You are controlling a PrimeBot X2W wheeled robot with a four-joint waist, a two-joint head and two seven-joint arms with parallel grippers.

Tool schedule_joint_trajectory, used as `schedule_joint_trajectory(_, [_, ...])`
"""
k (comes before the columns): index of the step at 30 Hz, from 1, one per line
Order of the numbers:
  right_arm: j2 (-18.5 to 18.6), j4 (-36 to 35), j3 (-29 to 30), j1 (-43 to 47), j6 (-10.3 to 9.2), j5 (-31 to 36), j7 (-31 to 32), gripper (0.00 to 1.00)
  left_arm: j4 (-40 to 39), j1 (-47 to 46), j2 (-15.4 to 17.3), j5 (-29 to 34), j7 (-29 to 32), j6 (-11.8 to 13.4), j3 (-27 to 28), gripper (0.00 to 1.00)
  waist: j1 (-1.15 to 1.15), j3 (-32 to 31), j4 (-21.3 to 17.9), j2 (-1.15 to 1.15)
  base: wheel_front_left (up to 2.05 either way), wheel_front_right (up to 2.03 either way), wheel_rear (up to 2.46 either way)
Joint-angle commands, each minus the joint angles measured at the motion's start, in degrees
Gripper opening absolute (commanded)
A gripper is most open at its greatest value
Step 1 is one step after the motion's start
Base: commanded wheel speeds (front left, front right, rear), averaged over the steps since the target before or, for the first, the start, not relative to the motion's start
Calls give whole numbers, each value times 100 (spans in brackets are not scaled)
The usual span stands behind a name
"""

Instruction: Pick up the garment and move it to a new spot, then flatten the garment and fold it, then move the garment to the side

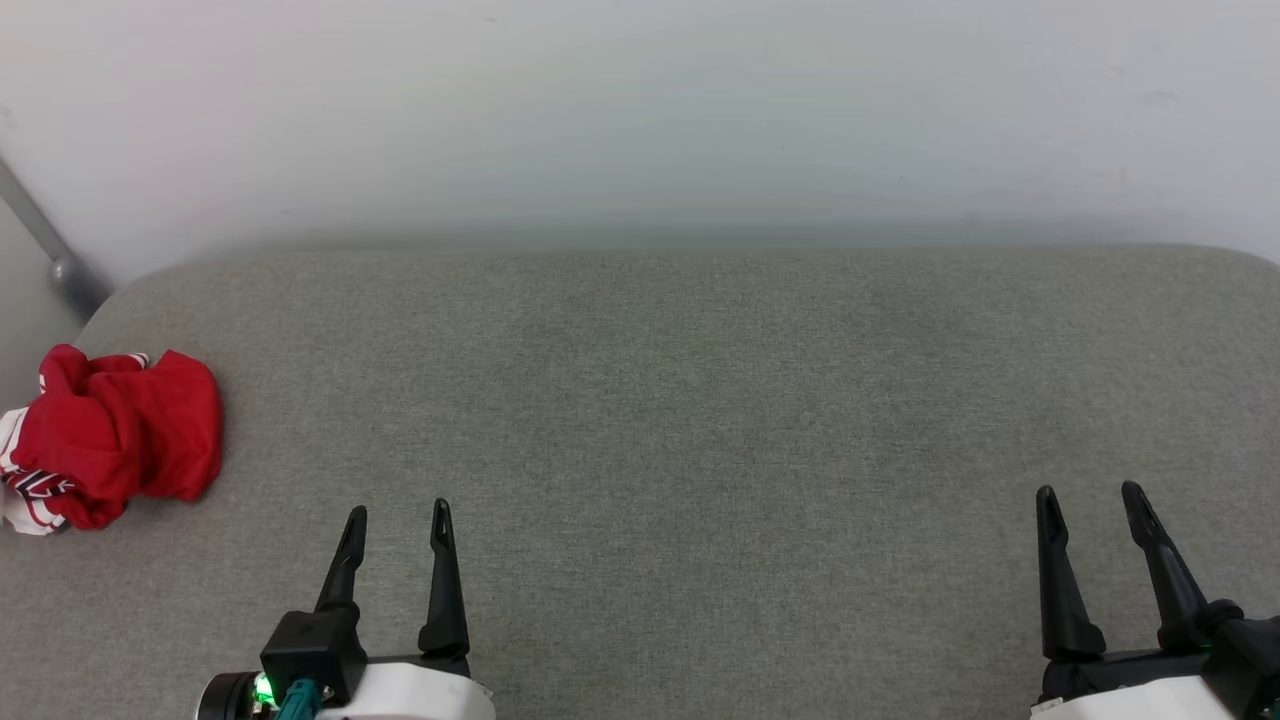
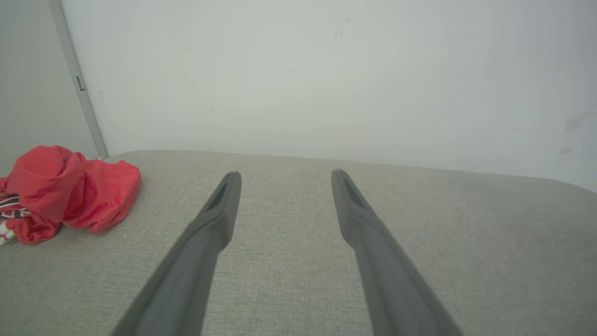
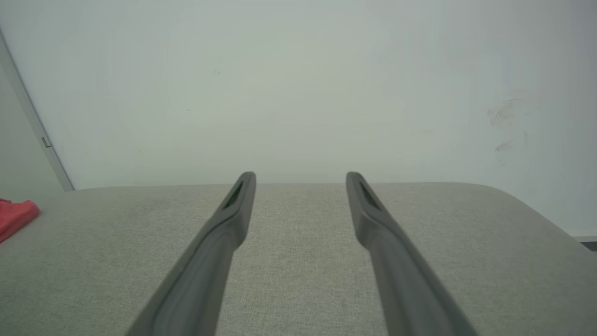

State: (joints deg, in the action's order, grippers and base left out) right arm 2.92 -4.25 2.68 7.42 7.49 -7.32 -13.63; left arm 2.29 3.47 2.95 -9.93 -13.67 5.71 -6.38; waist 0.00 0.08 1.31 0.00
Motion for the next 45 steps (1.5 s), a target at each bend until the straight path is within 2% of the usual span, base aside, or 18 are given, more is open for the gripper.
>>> schedule_joint_trajectory(1, [-6, -57, -28, 84, 0, 127, -54, 100, -3, 63, -8, 128, -57, 3, -13, 100, 0, -4, 1, 0, 0, 0, 0])
schedule_joint_trajectory(12, [-7, -67, -62, 179, -1, 423, -171, 100, -30, 93, -9, 409, -169, 145, -97, 100, 0, -16, 18, 0, 0, 0, 0])
schedule_joint_trajectory(29, [-7, 199, -73, 194, -1, -118, -158, 100, 50, 109, -9, 317, -155, 203, -72, 100, 0, -27, 25, 0, 0, 0, 0])
schedule_joint_trajectory(45, [-7, 275, -103, 220, -1, -194, -158, 100, 117, 122, -9, 334, -155, 244, -50, 100, 0, -22, 36, 0, 0, 0, 0])
